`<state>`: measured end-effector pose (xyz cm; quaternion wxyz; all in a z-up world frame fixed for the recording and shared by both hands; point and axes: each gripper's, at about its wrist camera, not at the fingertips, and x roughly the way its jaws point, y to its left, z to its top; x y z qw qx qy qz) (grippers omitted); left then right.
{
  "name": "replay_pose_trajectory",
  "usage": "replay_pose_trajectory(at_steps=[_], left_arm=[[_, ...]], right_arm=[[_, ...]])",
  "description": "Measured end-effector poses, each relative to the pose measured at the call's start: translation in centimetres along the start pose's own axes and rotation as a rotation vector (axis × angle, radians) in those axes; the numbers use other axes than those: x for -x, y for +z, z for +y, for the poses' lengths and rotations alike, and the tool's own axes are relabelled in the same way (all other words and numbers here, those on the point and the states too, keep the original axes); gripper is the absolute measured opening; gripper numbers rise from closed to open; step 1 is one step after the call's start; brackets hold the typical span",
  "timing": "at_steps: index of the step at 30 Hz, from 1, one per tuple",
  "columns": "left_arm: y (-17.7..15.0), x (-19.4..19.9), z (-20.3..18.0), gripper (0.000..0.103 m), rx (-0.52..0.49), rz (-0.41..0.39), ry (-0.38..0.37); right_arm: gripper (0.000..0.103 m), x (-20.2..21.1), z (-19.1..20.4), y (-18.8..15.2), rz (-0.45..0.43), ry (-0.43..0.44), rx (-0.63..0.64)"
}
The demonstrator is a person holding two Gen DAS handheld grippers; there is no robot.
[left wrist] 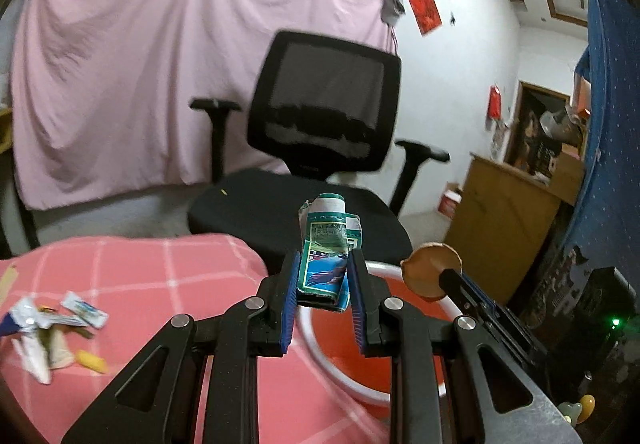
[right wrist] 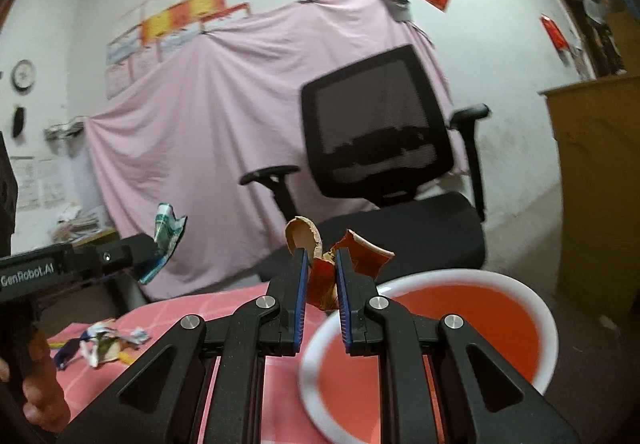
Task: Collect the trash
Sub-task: 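Carry both items over the bucket and open both tools to drop them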
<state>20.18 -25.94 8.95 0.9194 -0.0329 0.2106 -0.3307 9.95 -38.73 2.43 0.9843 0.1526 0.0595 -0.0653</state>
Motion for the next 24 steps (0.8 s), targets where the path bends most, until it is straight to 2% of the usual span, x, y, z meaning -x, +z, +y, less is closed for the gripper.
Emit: replay_pose_trajectory(at_steps=[9, 15, 17, 19, 21, 23, 24], left_arm=[[-1.5, -6.2, -0.4, 0.020, 0.036, 0.217, -0.050], [-2.7, -8.0, 0.1, 0.020, 0.052, 0.288, -0.057], [-3.1, -8.8, 0.5, 0.022, 0.071, 0.324, -0.047], [-3.3, -9.1, 1.2, 0.033, 0.104, 0.347, -0.047], [-3.2, -9.2, 1.9, 0.035, 0.142, 0.339, -0.045], [-3.0, -9.2, 2.2, 0.035, 0.156, 0.342, -0.037], [-2.9, -9.1, 2.3, 0.035, 0.154, 0.341, -0.036]], right_arm=[[0.013, -1.6, -2.2, -0.8, 0.099, -0.075, -0.062], [0.013, -2.1, -2.1, -0.8, 0.124, -0.061, -0.068], [0.013, -2.1, -2.2, -1.1, 0.129, -0.092, -0.058], [0.014, -2.5, -2.6, -1.1, 0.154, -0.075, -0.066], [0.015, -2.5, -3.1, -1.1, 0.152, -0.095, -0.079], [0.026, -2.5, -3.6, -1.3, 0.159, -0.094, -0.112], [0.035, -2.5, -3.8, -1.4, 0.163, -0.094, -0.129]])
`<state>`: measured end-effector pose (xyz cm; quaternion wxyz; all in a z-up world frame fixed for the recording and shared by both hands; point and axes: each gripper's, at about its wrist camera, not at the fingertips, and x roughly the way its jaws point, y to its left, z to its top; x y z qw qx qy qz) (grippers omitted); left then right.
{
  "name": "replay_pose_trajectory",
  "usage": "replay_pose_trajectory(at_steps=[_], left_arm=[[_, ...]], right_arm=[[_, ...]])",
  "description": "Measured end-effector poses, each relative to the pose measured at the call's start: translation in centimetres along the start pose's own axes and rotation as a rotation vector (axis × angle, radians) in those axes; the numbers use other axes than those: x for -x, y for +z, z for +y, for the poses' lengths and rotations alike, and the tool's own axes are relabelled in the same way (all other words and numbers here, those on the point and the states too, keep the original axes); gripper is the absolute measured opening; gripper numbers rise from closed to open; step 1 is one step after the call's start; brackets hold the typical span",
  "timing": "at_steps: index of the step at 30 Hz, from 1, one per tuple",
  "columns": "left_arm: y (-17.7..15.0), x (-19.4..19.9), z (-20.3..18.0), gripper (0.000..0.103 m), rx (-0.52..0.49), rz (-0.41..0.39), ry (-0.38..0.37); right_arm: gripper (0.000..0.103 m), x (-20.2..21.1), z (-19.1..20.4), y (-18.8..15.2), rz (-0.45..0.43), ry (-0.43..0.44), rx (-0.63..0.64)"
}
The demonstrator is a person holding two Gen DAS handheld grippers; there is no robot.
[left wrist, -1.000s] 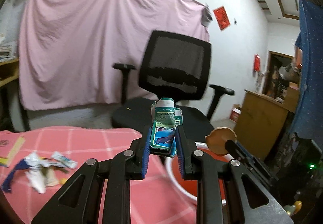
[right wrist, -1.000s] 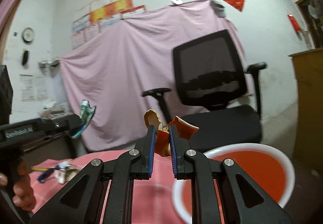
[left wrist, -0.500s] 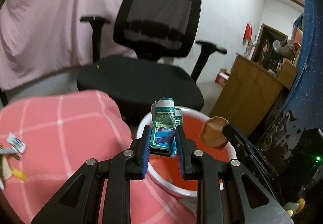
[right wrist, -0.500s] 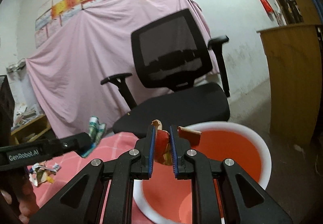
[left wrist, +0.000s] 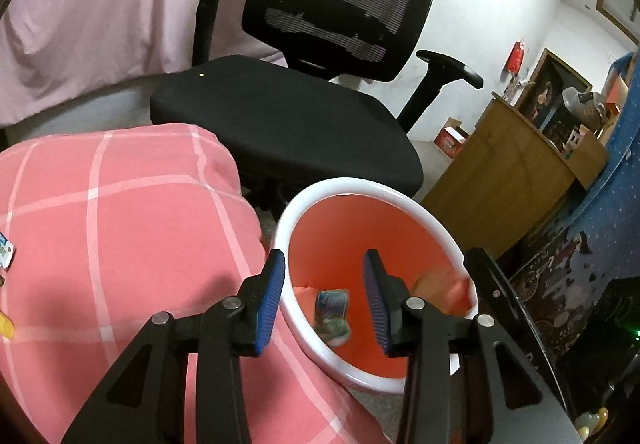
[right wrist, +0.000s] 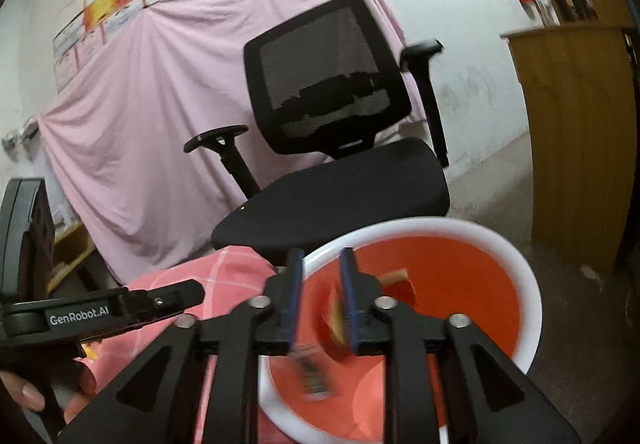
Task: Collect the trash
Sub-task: 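Carry both items over the bucket and open both tools to drop them, then move both open tools back over the table toward the remaining trash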
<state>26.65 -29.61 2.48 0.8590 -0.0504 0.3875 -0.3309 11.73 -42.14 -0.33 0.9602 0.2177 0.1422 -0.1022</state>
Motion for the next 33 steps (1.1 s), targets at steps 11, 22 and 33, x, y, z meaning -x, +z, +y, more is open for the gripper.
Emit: replay_pose_trajectory(at_steps=[11, 22, 33], left_arm=[[-0.7, 1.8, 0.3, 0.040, -0.016, -0.090, 0.053], [-1.0, 3.2, 1.9, 0.054, -0.029, -0.180, 0.120], [-0.8, 6.5, 2.9, 0.084, -0.012, -0.284, 0.172]], right_arm=[[0.036, 0.4, 0.5, -0.1, -0.024, -0.009, 0.019], [0.050, 1.2, 1.6, 0.7, -0.091, 0.015, 0.044], [0.083, 2.1, 1.9, 0.7, -0.143, 0.009, 0.047]])
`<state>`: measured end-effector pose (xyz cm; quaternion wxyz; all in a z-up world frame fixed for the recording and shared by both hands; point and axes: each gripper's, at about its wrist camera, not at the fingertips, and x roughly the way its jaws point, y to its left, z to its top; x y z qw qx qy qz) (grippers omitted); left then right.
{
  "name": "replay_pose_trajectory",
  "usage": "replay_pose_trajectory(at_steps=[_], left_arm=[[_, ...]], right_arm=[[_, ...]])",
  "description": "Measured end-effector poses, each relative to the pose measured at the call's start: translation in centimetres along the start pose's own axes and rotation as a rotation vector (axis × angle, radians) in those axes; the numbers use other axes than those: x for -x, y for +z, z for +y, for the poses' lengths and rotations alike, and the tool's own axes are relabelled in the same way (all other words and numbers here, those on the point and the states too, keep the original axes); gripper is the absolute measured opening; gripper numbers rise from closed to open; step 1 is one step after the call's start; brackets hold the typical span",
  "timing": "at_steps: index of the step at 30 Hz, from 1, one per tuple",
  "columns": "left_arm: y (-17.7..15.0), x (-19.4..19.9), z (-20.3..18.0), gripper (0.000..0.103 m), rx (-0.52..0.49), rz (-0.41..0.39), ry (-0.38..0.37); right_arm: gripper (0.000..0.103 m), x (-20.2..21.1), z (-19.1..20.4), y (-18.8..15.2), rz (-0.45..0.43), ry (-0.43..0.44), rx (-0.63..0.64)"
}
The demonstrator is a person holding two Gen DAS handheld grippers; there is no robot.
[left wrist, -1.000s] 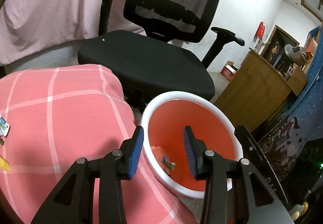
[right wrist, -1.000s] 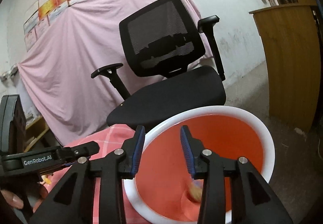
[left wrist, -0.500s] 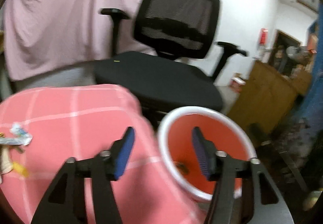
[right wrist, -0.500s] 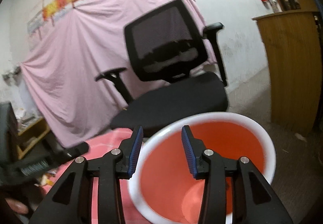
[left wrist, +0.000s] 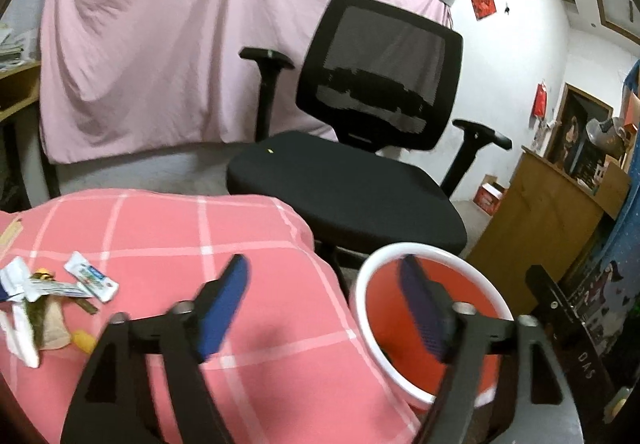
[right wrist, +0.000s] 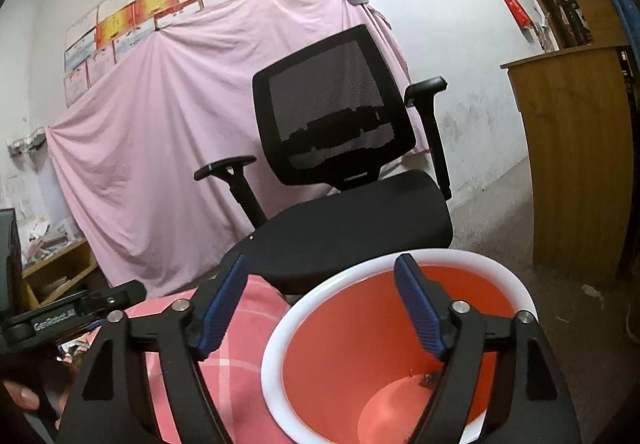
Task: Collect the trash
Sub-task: 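Move both open tools back over the table toward the remaining trash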
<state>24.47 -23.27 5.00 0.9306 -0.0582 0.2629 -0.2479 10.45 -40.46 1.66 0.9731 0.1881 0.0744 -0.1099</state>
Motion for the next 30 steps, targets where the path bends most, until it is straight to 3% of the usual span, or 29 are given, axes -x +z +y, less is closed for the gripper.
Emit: replay_pose_trajectory(at_steps=[2, 5, 8, 9, 11, 12, 13, 14, 19, 23, 30], left_arm=[[-0.1, 0.8, 0.4, 0.090, 0.010, -0.044, 0.024], [-0.3, 2.0, 1.1, 0.097, 0.014, -0.095, 0.065], [-0.4, 2.7, 1.9, 0.097, 0.010, -0.133, 0.097], [-0.5, 3.0, 2.0, 0.097, 0.006, -0.147, 0.115], [-0.9, 3.7, 2.0, 0.097, -0.092, -0.157, 0.170], [-1.6, 4.4, 1.9, 0.098, -0.208, -0.202, 0.206], [-2.0, 4.5, 2.0, 0.098, -0.256, -0.217, 0.242], [-2.1, 4.5, 2.2, 0.098, -0.258, -0.204, 0.276], [-2.2, 6.1, 5.7, 0.098, -0.019, -0.227, 0.192], [-2.5, 7.0, 6.9, 0.098, 0.020, -0.215, 0.217], [-2.7, 10.4, 8.5, 0.098, 0.008, -0.257, 0.275]], right_arm=[[0.086, 0.1, 0.2, 0.1, -0.009, 0.005, -0.001], [0.103, 0.3, 0.5, 0.1, -0.024, 0.001, 0.002], [0.103, 0.6, 0.7, 0.3, -0.046, 0.014, 0.003], [0.103, 0.4, 0.7, 0.7, -0.013, 0.044, -0.030], [0.103, 0.4, 1.2, 1.6, -0.009, 0.172, -0.063], [0.103, 0.8, 1.8, 1.9, -0.051, 0.155, -0.048], [0.103, 1.2, 2.6, 2.2, -0.073, 0.096, -0.024], [0.103, 1.5, 3.2, 2.3, -0.080, 0.103, 0.002], [0.103, 1.2, 5.4, 1.0, -0.031, 0.103, 0.115], [0.103, 0.7, 6.3, 0.2, 0.012, 0.111, 0.097], [0.103, 1.5, 8.9, -0.9, -0.010, 0.121, 0.177]])
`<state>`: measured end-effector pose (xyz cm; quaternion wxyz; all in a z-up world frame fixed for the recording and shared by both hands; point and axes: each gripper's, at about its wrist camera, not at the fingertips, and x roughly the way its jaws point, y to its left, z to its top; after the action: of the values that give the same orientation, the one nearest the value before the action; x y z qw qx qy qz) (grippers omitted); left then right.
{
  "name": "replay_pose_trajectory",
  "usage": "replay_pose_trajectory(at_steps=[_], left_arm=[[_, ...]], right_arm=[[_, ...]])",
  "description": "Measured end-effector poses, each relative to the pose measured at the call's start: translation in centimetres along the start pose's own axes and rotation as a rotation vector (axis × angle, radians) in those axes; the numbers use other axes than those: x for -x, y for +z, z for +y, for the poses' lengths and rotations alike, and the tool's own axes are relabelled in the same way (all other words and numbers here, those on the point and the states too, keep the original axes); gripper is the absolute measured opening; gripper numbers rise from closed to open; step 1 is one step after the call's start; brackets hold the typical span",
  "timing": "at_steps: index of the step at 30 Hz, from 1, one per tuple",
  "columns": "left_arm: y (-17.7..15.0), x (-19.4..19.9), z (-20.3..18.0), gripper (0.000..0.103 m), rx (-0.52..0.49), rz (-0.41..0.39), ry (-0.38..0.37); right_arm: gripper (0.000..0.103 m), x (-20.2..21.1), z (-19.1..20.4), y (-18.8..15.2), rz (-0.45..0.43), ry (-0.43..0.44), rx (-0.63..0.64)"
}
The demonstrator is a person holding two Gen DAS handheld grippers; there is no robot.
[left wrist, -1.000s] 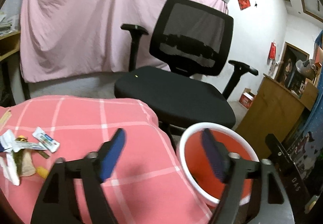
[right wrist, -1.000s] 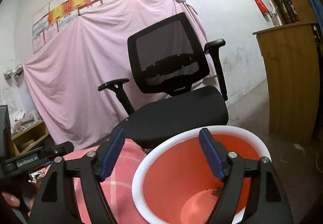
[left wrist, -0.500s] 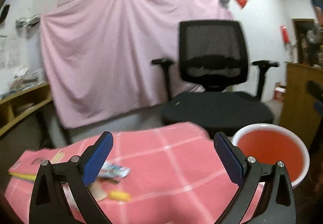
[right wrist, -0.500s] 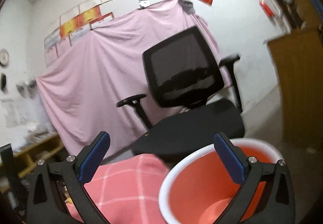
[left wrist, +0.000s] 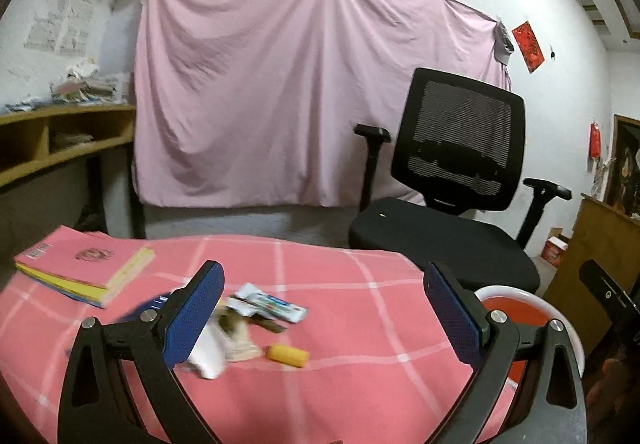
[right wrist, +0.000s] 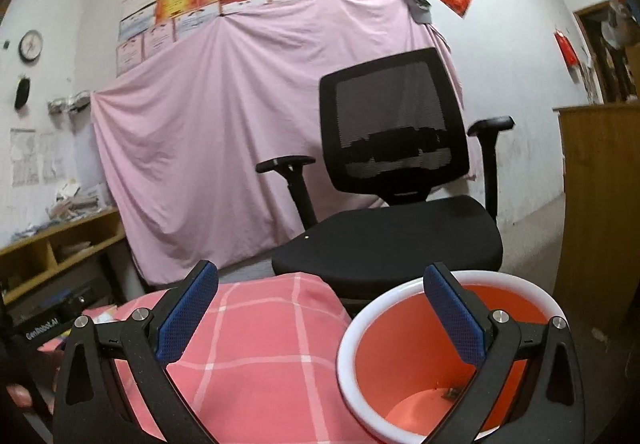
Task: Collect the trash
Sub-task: 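Move both open tools back over the table toward the remaining trash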
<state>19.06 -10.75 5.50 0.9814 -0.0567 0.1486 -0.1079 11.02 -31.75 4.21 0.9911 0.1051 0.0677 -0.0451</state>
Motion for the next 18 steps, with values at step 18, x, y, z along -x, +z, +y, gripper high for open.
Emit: replay_pose_trajectory(at_steps=[18], left_arm=[[-1.7, 3.4, 8.8, 0.098, -0.014, -0.032, 0.122]], right_arm=[[0.103, 0.1, 8.6, 0.2, -0.069, 0.144, 0.094]])
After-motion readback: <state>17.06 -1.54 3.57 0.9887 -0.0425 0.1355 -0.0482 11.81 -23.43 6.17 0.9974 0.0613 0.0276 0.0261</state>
